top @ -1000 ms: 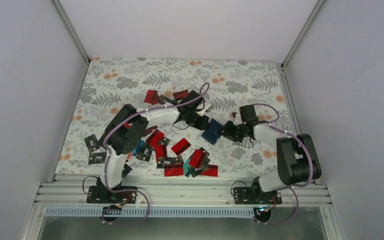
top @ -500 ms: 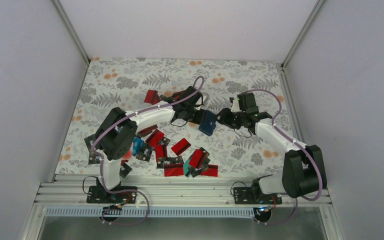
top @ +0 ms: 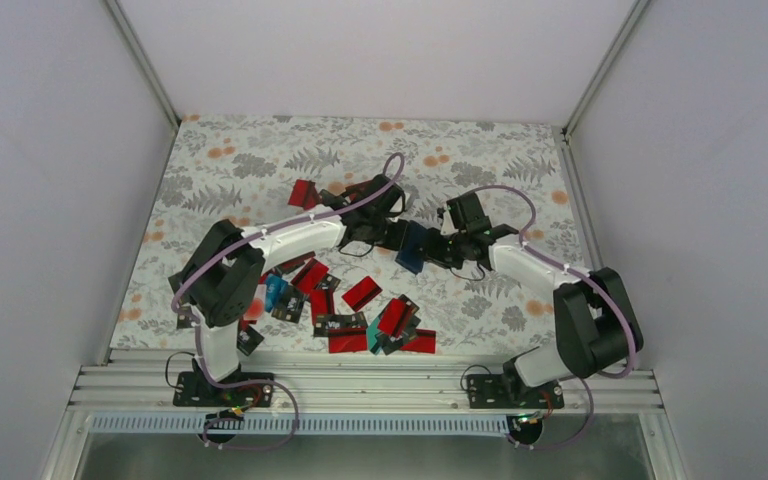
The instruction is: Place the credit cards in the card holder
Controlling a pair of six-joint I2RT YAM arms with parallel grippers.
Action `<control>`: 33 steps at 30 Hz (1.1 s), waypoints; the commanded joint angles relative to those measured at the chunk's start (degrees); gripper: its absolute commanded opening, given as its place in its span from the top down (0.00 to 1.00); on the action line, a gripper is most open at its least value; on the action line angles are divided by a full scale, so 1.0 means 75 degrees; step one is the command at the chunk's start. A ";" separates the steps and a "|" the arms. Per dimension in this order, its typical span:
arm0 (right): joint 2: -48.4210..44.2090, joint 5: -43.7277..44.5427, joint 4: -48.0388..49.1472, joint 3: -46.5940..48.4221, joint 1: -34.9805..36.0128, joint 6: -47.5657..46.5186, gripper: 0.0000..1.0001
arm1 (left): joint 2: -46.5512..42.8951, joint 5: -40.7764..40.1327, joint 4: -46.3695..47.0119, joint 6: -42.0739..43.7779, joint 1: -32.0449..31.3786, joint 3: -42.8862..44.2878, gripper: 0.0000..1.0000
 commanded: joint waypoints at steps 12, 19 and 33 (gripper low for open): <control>0.0428 0.0688 -0.0134 0.0459 0.0156 -0.0051 0.85 | -0.0451 -0.0144 -0.0185 -0.0040 -0.0187 -0.0118 0.98; 0.0360 0.1179 -0.0447 0.0532 0.0156 -0.0169 0.96 | -0.0510 -0.0492 -0.0329 -0.0056 -0.0194 -0.0119 0.98; 0.0205 0.1876 -0.0576 0.0187 0.0069 -0.0175 0.96 | -0.0548 -0.1295 -0.0525 -0.0431 -0.0158 -0.0408 0.98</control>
